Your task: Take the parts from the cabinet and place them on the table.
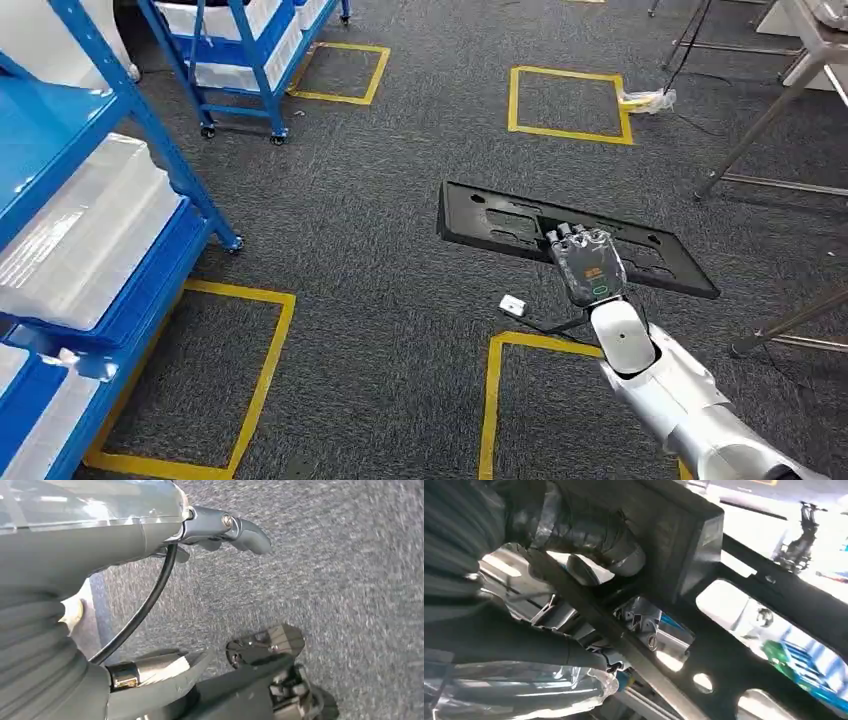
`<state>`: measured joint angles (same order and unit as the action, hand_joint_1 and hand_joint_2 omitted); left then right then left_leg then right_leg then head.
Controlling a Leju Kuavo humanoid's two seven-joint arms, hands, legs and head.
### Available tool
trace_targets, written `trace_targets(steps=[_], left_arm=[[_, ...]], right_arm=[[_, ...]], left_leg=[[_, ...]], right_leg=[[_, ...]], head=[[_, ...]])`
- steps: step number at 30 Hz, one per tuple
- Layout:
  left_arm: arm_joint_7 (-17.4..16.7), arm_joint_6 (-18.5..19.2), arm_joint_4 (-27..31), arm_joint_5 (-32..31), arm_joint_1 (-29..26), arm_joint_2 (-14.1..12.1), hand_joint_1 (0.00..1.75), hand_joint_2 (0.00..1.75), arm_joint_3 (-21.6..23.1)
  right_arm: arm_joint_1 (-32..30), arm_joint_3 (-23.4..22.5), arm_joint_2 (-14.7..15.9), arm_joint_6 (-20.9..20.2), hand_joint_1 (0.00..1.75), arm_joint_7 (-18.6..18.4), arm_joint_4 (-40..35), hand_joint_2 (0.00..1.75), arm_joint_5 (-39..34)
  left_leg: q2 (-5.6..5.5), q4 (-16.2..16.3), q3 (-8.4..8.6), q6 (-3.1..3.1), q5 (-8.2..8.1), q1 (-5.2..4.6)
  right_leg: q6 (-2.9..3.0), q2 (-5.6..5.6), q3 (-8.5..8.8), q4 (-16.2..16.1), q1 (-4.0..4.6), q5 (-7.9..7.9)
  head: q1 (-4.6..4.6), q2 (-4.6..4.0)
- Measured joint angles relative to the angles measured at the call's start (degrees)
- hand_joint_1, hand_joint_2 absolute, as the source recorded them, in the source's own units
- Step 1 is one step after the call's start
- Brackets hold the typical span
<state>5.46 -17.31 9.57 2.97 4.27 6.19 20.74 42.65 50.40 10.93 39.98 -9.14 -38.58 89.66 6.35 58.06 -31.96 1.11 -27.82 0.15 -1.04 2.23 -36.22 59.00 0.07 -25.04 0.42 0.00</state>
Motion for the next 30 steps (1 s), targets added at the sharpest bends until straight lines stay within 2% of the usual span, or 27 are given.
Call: trace_targets(steps=[1, 2, 3, 4, 6, 7, 8, 9, 10, 11, 12, 13, 15, 16, 17, 18, 19, 20, 21, 22, 23, 24, 25, 26, 27, 28, 30], left_arm=[[0.0, 0.0, 0.0, 0.0, 0.1, 0.0, 0.0, 1.75, 0.0], [0.0, 0.0, 0.0, 0.0, 0.1, 0.0, 0.0, 1.75, 0.0], [0.0, -0.1, 0.0, 0.1, 0.1, 0.0, 0.0, 1.75, 0.0], [0.0, -0.1, 0.0, 0.1, 0.1, 0.0, 0.0, 1.75, 0.0], [0.0, -0.1, 0.0, 0.2, -0.3, 0.0, 0.0, 1.75, 0.0], [0.0, -0.1, 0.0, 0.2, -0.4, 0.0, 0.0, 1.75, -0.1], [0.0, -0.1, 0.0, 0.1, -0.5, 0.0, 0.0, 1.75, -0.1], [0.0, -0.1, 0.0, 0.1, -0.5, 0.0, 0.0, 1.75, -0.1], [0.0, -0.1, 0.0, 0.1, -0.4, 0.0, 0.0, 1.75, -0.1], [0.0, -0.1, 0.0, 0.1, -0.4, 0.0, 0.0, 1.75, -0.2], [0.1, -0.1, 0.0, 0.1, -0.7, 0.0, 0.0, 1.75, -0.4], [0.1, -0.2, 0.0, 0.1, -0.7, 0.0, 0.0, 1.75, -0.5], [0.2, -0.1, 0.0, 0.1, -0.5, -0.1, 0.0, 1.75, -0.5], [0.2, -0.2, 0.0, 0.1, -0.6, -0.1, 0.0, 1.75, -0.5], [0.2, -0.1, 0.0, 0.1, -0.5, -0.1, 0.0, 1.75, -0.5], [0.2, -0.1, 0.0, 0.0, -0.4, -0.1, 0.0, 1.75, -0.5], [0.3, -0.1, 0.0, 0.0, -0.4, -0.1, 0.0, 1.75, -0.5], [0.3, -0.1, 0.0, 0.0, -0.5, -0.1, 0.0, 1.75, -0.5], [0.3, -0.2, 0.0, 0.0, -0.6, -0.1, 0.0, 1.75, -0.5], [0.3, -0.2, 0.0, 0.0, -0.8, -0.2, 0.0, 1.75, -0.6], [0.3, -0.2, 0.0, 0.0, -0.8, -0.2, 0.0, 1.75, -0.6], [0.3, -0.2, 0.0, 0.0, -0.8, -0.2, 0.0, 1.75, -0.6], [0.3, -0.2, 0.0, 0.0, -0.7, -0.2, 0.0, 1.75, -0.6], [0.3, -0.2, 0.0, 0.0, -0.7, -0.2, 0.0, 1.75, -0.6], [0.3, -0.2, 0.0, 0.0, -0.7, -0.2, 0.0, 1.75, -0.6], [0.3, -0.2, 0.0, 0.0, -0.7, -0.2, 0.0, 1.75, -0.6], [0.3, -0.2, 0.0, 0.0, -0.7, -0.2, 0.0, 1.75, -0.6]], right_arm=[[0.0, 0.0, 0.2, 0.0, 1.75, 0.0, 0.1, 1.75, 0.0], [0.0, 0.0, 0.2, 0.0, 1.75, 0.0, 0.1, 1.75, 0.0], [0.2, 0.0, 0.1, 0.0, 1.75, 0.0, 0.2, 1.75, 0.0], [0.4, 0.0, 0.1, 0.0, 1.75, 0.0, 0.2, 1.75, 0.0], [0.4, 0.2, -0.1, 0.0, 1.75, 0.1, 0.4, 1.75, 0.0], [0.4, 0.5, -0.1, 0.0, 1.75, 0.1, 0.6, 1.75, 0.0], [0.4, 0.9, -0.1, 0.0, 1.75, 0.2, 0.7, 1.75, 0.0], [0.4, 1.2, -0.1, 0.0, 1.75, 0.4, 0.9, 1.75, 0.0], [0.5, 1.4, -0.2, 0.0, 1.75, 0.5, 1.1, 1.75, 0.0], [0.7, 1.5, -0.3, 0.0, 1.75, 0.6, 1.3, 1.75, 0.0], [1.0, 1.6, -0.4, 0.0, 1.75, 0.8, 1.5, 1.75, 0.0], [1.4, 1.8, -0.6, 0.0, 1.75, 0.9, 1.7, 1.75, 0.0], [1.6, 2.0, -0.8, 0.0, 1.75, 1.2, 2.0, 1.75, 0.0], [1.5, 2.1, -0.8, 0.0, 1.75, 1.3, 2.3, 1.75, 0.0], [1.5, 2.1, -0.8, 0.0, 1.75, 1.4, 2.4, 1.75, 0.0], [1.7, 2.1, -0.9, 0.0, 1.75, 1.5, 2.5, 1.75, 0.0], [1.9, 2.2, -0.9, 0.0, 1.75, 1.4, 2.6, 1.75, -0.1], [2.2, 2.2, -1.0, 0.0, 1.75, 1.4, 2.6, 1.75, -0.1], [2.1, 2.2, -1.1, 0.0, 1.75, 1.4, 2.6, 1.75, -0.1], [2.1, 2.2, -1.1, 0.0, 1.75, 1.4, 2.6, 1.75, -0.1], [1.9, 2.2, -1.1, 0.0, 1.75, 1.3, 2.7, 1.75, -0.1], [1.9, 2.2, -1.1, 0.0, 1.75, 1.2, 2.8, 1.75, -0.1], [1.9, 2.2, -1.1, 0.0, 1.75, 1.1, 2.8, 1.75, -0.1], [2.0, 2.2, -1.1, 0.0, 1.75, 1.1, 2.8, 1.75, -0.1], [2.2, 2.2, -1.1, 0.0, 1.75, 1.1, 2.8, 1.75, -0.1], [2.3, 2.2, -1.1, 0.0, 1.75, 1.0, 2.8, 1.75, -0.1], [2.3, 2.2, -1.0, 0.0, 1.75, 1.0, 2.8, 1.75, -0.1]], left_leg=[[0.64, 0.0, 0.27, -0.42, -0.17, -0.1], [-0.78, 0.5, -0.01, -0.77, -1.01, 0.25], [-3.9, 2.8, -0.9, -0.8, -2.53, 0.36], [-5.23, 6.7, -2.76, -0.77, -4.66, 0.41], [-5.96, 16.4, -7.39, -1.0, -8.58, 0.41], [-5.98, 18.9, -8.8, -1.06, -8.8, 0.41], [-6.02, 18.6, -8.93, -1.03, -7.51, 0.42], [-6.08, 15.8, -7.87, -0.94, -5.23, 0.45], [-6.39, 10.8, -5.73, -0.84, -2.11, 0.55], [-7.83, 5.9, -3.67, -0.79, 0.49, 0.72], [-11.73, 3.8, -2.73, -0.67, 0.34, 1.09], [-12.08, 2.4, -2.53, -0.68, -0.05, 1.34], [-10.88, 2.9, -2.65, -0.33, 0.02, 0.75], [-10.04, 2.6, -2.48, 0.05, 0.28, 0.66], [-9.1, 1.7, -2.24, 0.77, 0.76, 1.15], [-8.38, 1.3, -2.07, 1.18, 1.0, 0.99], [-7.86, 1.2, -2.04, 1.31, 1.08, 0.87], [-7.14, 1.2, -2.06, 1.34, 1.06, 0.68], [-6.3, 1.2, -2.05, 1.45, 0.98, 0.59], [-5.48, 1.2, -2.05, 1.5, 0.94, 0.51], [-4.78, 1.2, -2.05, 1.52, 0.87, 0.49], [-4.07, 1.2, -2.02, 1.52, 0.78, 0.44], [-3.37, 1.2, -1.89, 1.47, 0.67, 0.42], [-2.73, 1.2, -1.67, 1.33, 0.5, 0.38], [-2.13, 1.1, -1.44, 1.14, 0.36, 0.34], [-1.54, 1.1, -1.47, 0.91, 0.24, -0.05], [-0.43, 1.0, -1.1, 0.47, 0.04, 0.01]], right_leg=[[0.45, -0.72, 0.09, -0.4, 0.0, 0.23], [0.93, -1.15, 0.55, -0.9, -0.72, 0.52], [1.43, -1.7, 0.6, -1.0, -0.71, 0.64], [1.68, -2.15, 0.55, -1.0, -0.64, 0.62], [1.84, -3.53, 0.51, -0.9, -0.49, 0.56], [1.89, -4.33, 0.49, -0.8, -0.42, 0.53], [1.89, -5.17, 0.48, -0.5, -0.42, 0.5], [1.87, -5.98, 0.46, -0.3, -0.44, 0.39], [1.74, -6.86, 0.47, 0.0, -0.51, 0.21], [1.47, -7.62, 0.4, 0.5, -0.62, -0.04], [1.11, -8.28, -0.19, 1.0, -0.68, -0.27], [0.85, -9.18, -1.05, 1.9, -0.57, -0.26], [-0.03, -10.56, -1.58, 1.3, -1.11, 0.31], [-0.54, -11.44, -1.64, 1.0, -1.19, 0.64], [-0.67, -11.05, -2.04, 1.3, -1.37, 0.37], [-0.83, -6.6, -2.69, 3.0, -0.72, -0.88], [-1.05, -4.67, -3.92, 5.5, -0.68, -2.41], [-1.3, -3.4, -5.94, 9.8, -0.78, -4.48], [-1.45, -2.81, -7.92, 14.2, -0.87, -6.19], [-1.55, -2.55, -9.38, 17.2, -0.96, -6.92], [-1.59, -2.45, -9.54, 17.4, -1.02, -6.31], [-1.53, -2.33, -8.32, 15.0, -0.99, -4.55], [-1.31, -2.02, -5.8, 10.3, -0.89, -2.12], [-0.94, -0.83, -2.84, 4.9, -0.62, 0.19], [-0.44, 2.22, -0.63, 0.3, 0.08, 0.39], [0.04, 2.52, -0.39, 0.1, 0.9, 0.35], [0.52, 0.98, -0.45, 0.1, 0.97, 0.4]], head=[[0.0, 0.0], [-0.09, 0.0], [-0.02, 0.0], [-0.13, 0.0], [-0.09, 0.0], [-0.09, 0.0], [-0.07, 0.0], [-0.09, 0.0], [-0.09, 0.0], [-0.09, 0.0], [0.0, 0.0], [0.02, 0.0], [-0.06, 0.0], [-0.02, 0.0], [-0.07, 0.0], [0.34, 0.0], [0.46, 0.0], [0.5, 0.0], [0.5, 0.0], [0.5, 0.0], [0.5, 0.0], [0.52, 0.0], [0.5, 0.0], [0.5, 0.0], [0.5, 0.0], [0.5, 0.0], [0.46, 0.0]])
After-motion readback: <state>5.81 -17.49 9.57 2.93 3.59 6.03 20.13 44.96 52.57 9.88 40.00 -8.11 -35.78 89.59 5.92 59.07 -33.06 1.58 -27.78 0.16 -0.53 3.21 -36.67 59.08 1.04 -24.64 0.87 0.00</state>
